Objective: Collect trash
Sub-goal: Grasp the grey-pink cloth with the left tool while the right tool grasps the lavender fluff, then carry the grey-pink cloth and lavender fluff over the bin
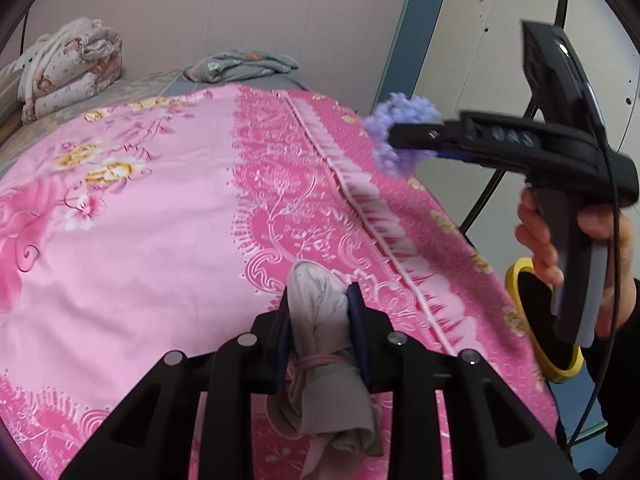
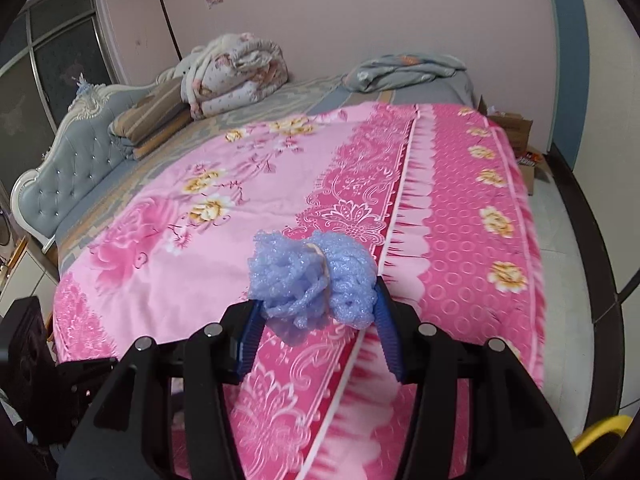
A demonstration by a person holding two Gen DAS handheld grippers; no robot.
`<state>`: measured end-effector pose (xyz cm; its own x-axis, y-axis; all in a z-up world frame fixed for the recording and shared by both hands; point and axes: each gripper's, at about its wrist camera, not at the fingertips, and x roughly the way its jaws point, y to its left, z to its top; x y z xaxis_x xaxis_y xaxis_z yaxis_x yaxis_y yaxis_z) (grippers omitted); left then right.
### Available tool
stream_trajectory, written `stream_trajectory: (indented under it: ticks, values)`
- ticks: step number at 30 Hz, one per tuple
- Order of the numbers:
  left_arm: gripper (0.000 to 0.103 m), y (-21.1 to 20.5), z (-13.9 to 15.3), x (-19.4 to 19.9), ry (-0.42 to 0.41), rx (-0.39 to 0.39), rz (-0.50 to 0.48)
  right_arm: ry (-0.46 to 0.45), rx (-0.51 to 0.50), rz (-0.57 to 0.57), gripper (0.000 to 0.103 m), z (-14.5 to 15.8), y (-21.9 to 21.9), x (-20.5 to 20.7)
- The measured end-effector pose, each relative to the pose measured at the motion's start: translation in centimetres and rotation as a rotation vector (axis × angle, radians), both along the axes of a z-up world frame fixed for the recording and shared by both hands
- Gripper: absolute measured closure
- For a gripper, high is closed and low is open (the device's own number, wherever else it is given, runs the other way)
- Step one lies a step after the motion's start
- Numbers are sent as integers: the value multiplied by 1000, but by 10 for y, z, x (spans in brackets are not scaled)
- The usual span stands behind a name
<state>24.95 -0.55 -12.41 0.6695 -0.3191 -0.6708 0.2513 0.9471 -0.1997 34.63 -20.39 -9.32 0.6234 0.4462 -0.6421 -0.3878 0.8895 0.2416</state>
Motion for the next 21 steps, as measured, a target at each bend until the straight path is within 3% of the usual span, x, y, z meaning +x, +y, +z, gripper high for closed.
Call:
stream_trajectory:
  ticks: [10,21]
  values:
    - [78,-11,63,-48,-120,-4,35,-84,47,-63,55,48,-40,-82]
    - [78,-37,118,-106,-234,-24,17,-135,81,-162,55,75,-93,-164]
